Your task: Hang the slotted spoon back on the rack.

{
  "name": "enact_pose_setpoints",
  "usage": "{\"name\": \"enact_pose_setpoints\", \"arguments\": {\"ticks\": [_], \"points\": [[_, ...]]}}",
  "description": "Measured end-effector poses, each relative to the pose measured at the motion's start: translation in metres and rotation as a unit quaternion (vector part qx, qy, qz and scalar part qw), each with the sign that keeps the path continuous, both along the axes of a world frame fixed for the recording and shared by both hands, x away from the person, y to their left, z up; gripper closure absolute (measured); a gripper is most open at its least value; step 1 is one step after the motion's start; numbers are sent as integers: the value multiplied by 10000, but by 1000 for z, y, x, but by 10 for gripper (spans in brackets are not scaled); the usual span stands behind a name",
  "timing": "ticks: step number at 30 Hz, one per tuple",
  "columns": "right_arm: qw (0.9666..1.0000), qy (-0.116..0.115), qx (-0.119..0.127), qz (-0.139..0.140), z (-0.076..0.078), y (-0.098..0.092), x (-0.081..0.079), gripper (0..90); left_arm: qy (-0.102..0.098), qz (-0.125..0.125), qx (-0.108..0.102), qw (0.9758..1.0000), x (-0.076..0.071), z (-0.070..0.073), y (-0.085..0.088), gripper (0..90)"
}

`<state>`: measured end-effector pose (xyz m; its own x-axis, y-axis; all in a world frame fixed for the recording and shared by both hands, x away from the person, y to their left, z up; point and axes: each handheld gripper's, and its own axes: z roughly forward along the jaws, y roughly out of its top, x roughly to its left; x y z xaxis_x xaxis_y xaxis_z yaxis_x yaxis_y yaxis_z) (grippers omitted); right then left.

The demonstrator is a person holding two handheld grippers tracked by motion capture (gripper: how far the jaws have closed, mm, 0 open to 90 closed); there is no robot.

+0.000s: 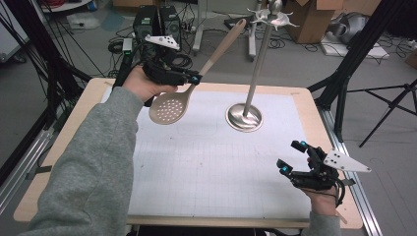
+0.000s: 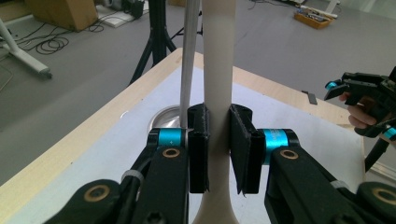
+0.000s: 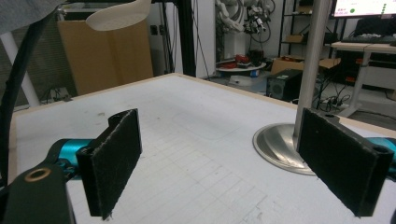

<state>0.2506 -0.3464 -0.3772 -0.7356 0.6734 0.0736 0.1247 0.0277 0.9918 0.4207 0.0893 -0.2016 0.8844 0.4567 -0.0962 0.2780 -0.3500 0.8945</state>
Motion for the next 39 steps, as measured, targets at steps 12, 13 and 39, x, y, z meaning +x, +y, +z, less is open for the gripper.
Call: {"name": "enact_pose_setpoints", "arguments": {"ticks": [12, 13, 39], "points": [[10000, -15, 24, -49, 1, -3, -2, 129, -6, -18, -146, 9999, 8, 0, -12, 778], [10000, -15, 24, -49, 1, -3, -2, 129, -24, -13, -96, 9999, 8, 0, -12, 778], [10000, -5, 29, -18, 0, -4, -2, 129, 44, -27, -102, 9999, 15, -8, -24, 777]]}}
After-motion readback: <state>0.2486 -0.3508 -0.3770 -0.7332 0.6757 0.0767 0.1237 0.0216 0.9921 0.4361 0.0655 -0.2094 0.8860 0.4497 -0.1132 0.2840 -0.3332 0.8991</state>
